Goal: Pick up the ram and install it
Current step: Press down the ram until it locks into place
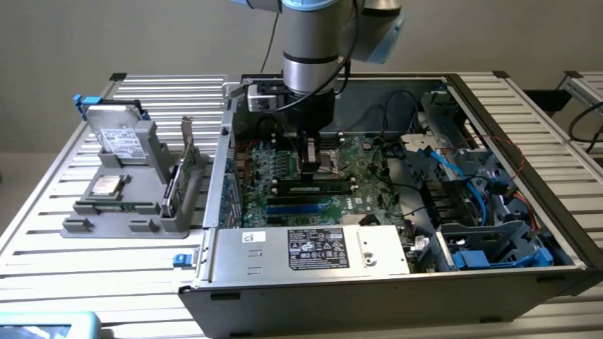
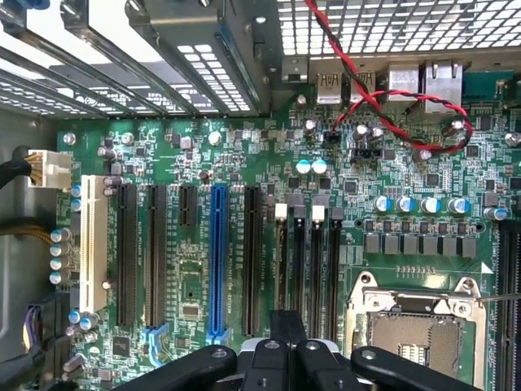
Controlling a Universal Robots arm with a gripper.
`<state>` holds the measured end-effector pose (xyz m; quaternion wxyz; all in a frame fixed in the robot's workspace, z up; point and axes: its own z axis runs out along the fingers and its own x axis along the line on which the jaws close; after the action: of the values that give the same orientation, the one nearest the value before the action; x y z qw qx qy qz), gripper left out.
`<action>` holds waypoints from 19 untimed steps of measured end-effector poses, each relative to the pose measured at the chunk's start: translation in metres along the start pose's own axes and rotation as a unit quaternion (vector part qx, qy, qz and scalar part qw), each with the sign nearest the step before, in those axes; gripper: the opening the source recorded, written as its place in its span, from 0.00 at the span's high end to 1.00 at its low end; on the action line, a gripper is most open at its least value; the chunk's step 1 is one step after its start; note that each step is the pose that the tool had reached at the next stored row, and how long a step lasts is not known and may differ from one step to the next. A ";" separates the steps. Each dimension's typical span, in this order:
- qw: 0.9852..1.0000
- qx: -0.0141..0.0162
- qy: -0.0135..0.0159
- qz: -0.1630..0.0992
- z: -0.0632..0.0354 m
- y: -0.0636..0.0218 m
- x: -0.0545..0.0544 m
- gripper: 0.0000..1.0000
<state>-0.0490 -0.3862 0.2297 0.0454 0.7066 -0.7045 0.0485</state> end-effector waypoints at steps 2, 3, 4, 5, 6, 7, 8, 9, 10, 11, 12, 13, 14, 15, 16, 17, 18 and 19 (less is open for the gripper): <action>1.000 0.000 0.000 0.000 0.0004 0.0001 0.002 0.89; 1.000 0.000 0.001 0.000 0.0004 0.0001 0.003 0.89; 1.000 0.000 0.001 0.000 0.0006 0.0000 0.003 0.89; 1.000 0.000 0.001 0.000 0.0010 0.0000 0.003 0.89; 1.000 0.000 0.001 0.000 0.0011 0.0000 0.002 0.89; 1.000 0.000 0.001 0.000 0.0011 0.0000 0.002 0.89; 1.000 0.000 0.001 0.000 0.0011 0.0000 0.002 0.89; 1.000 0.000 0.001 0.000 0.0011 0.0000 0.001 0.89; 1.000 0.000 0.001 0.000 0.0011 0.0000 0.001 0.89; 1.000 0.000 0.002 0.000 0.0012 0.0000 0.001 0.89; 1.000 0.000 0.002 0.000 0.0016 0.0001 0.001 0.89; 1.000 0.000 0.002 0.000 0.0020 0.0000 0.001 0.89; 1.000 0.000 0.003 0.000 0.0024 0.0001 0.001 0.89; 1.000 0.000 0.003 0.000 0.0031 0.0001 0.001 0.89; 1.000 0.000 0.003 0.000 0.0037 0.0001 0.001 0.89; 1.000 0.000 0.003 0.000 0.0041 0.0002 0.001 0.89; 1.000 0.000 0.004 0.000 0.0045 0.0002 0.001 0.89; 1.000 0.000 0.004 0.000 0.0049 0.0002 0.001 0.89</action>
<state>-0.0492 -0.3879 0.2250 0.0480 0.7064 -0.7044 0.0511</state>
